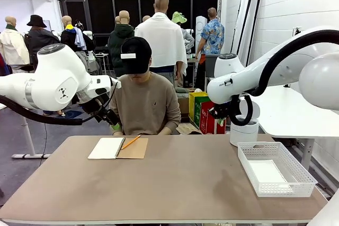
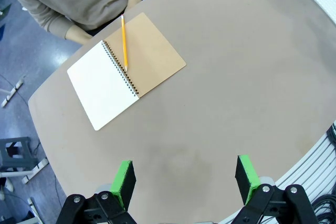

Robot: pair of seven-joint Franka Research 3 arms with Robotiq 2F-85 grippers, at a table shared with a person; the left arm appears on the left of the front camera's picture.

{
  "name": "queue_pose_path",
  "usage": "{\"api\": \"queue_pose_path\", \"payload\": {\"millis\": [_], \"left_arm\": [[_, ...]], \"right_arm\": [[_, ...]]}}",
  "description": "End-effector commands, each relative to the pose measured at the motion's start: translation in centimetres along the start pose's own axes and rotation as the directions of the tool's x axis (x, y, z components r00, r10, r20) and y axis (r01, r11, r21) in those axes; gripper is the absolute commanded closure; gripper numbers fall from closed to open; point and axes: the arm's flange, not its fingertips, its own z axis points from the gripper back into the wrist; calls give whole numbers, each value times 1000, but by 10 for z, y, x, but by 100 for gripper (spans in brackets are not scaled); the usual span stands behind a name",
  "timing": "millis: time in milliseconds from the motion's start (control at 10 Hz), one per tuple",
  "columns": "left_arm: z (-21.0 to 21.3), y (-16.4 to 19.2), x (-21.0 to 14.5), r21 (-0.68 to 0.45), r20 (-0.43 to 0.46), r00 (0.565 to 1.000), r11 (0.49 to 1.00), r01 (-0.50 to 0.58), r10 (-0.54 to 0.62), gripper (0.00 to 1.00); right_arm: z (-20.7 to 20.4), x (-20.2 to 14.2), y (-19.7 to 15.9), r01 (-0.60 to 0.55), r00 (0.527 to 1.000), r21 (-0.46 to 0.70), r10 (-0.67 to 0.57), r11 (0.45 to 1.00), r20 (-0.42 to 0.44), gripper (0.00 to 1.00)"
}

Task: Sort the paper based on its condition.
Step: If a person hands you a paper, place it in the Organizing basket , and if it's crumpled, put it in the Trash can.

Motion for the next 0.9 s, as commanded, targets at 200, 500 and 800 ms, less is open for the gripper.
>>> {"api": "queue_pose_path", "payload": {"millis": [200, 500, 800], "left_arm": [[0, 2, -1, 5, -2, 1000, 1000, 5, -5, 0], [0, 2, -1, 5, -2, 1000, 1000, 5, -5, 0], [0, 2, -1, 5, -2, 1000, 1000, 5, -5, 0]], "right_arm": [[0, 0, 0, 0, 1000, 0, 0, 1000, 0, 100], [1, 1, 3, 3, 1000, 3, -3, 1000, 3, 100], [-10, 25, -24, 366, 930, -197, -348, 909, 121, 100]]}}
